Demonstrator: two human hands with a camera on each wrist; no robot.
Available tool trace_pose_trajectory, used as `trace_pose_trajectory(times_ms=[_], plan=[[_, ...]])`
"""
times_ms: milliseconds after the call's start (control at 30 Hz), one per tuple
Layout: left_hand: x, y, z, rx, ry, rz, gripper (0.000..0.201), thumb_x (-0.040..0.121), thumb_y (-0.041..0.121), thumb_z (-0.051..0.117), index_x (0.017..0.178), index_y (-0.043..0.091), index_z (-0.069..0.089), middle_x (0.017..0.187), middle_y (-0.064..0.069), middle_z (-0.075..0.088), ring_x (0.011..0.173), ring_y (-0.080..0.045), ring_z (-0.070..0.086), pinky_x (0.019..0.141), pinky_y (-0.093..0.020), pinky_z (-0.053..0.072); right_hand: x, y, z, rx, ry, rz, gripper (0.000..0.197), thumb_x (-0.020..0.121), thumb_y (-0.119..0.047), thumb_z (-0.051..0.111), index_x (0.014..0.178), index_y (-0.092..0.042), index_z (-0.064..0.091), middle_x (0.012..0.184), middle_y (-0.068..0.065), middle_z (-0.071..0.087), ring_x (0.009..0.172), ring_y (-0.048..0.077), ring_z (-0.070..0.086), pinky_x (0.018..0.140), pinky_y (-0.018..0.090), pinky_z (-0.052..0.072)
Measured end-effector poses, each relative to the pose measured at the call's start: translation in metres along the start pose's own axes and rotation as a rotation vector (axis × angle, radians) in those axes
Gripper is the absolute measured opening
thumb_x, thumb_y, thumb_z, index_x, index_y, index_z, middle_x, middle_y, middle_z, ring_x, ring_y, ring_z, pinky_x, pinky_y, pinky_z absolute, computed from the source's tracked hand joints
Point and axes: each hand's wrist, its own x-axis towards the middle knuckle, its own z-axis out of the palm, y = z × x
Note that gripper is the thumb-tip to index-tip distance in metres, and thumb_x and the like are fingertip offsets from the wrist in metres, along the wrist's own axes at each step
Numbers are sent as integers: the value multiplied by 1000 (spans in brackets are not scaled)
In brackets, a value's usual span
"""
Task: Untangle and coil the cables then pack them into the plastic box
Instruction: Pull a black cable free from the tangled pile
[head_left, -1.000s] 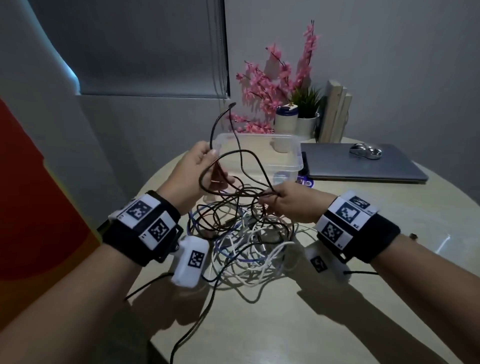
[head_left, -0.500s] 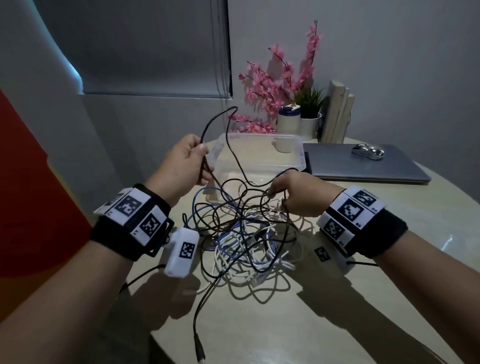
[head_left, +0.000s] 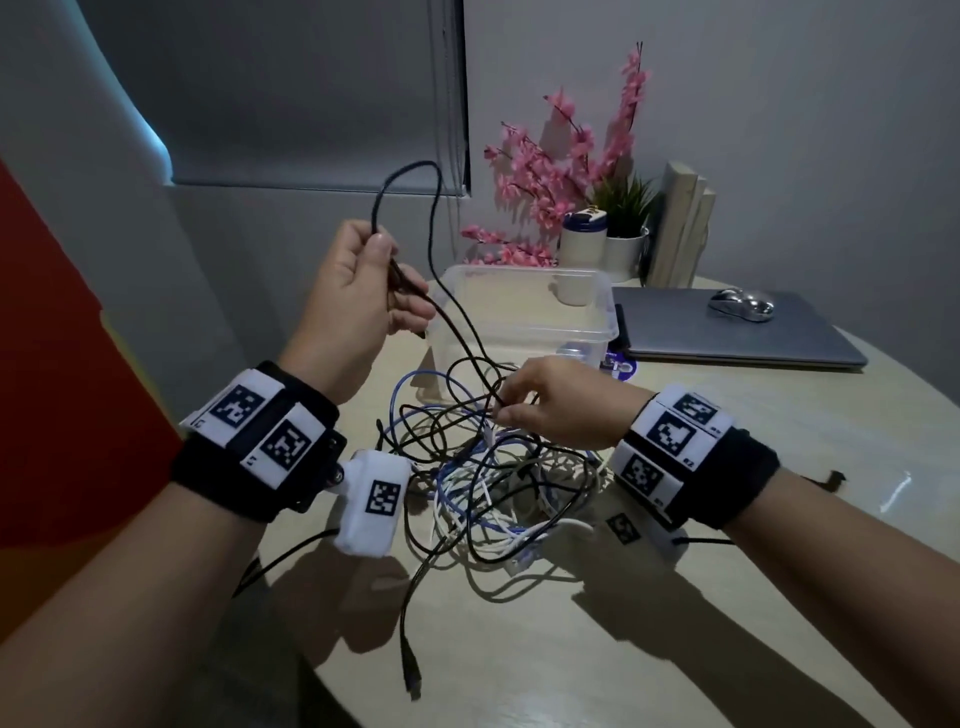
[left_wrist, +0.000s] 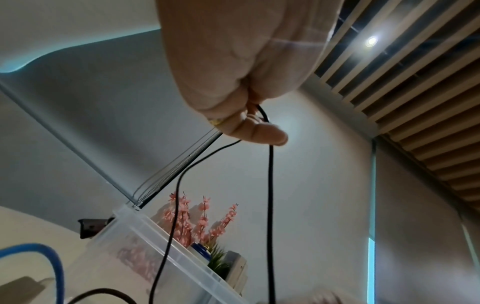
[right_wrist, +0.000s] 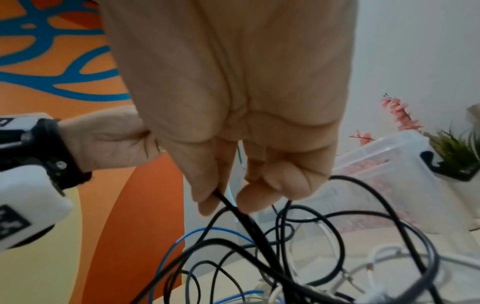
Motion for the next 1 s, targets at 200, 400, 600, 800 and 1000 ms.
trace_pose_trajectory(times_ms=[200,400,600,800,1000], plan=[[10,-19,-17,102,210,-162,6,102,13,36,109,14,36,69,-7,51,39,-7,48,37,-16,39,1,18,-7,-35,31,95,17,93,-25,58,102,-17,70,89,-3,64,80,13,57,66,22,39],[-1,-42,-23,861,87,-79,29,97,23,48,125,18,53,124,-9,48,113,-23,50,102,-41,41,1,11,-31,268,343,62,15,96,-22,54,95,-15,66,82,-1,65,66,10,59,49,12,42],[-21,-28,6,577,-230,229,23,99,40,40,114,33,57,93,11,66,87,1,60,74,-13,45,3,1,-31,366,339,-23,16,98,-17,49,89,-18,63,71,3,63,61,18,55,58,29,47],[-15,-29,14,294,-215,201,30,101,32,39,76,24,55,64,6,65,70,-17,66,72,-33,52,3,10,-13,232,213,23,15,96,-23,52,93,-17,64,84,1,67,76,19,61,71,32,49],[-6,-21,6,-23,-103,168,31,104,24,30,80,18,49,86,-2,70,91,-14,68,78,-24,49,8,32,7,84,36,143,18,95,-24,55,95,-11,67,88,5,70,80,19,65,75,30,51]])
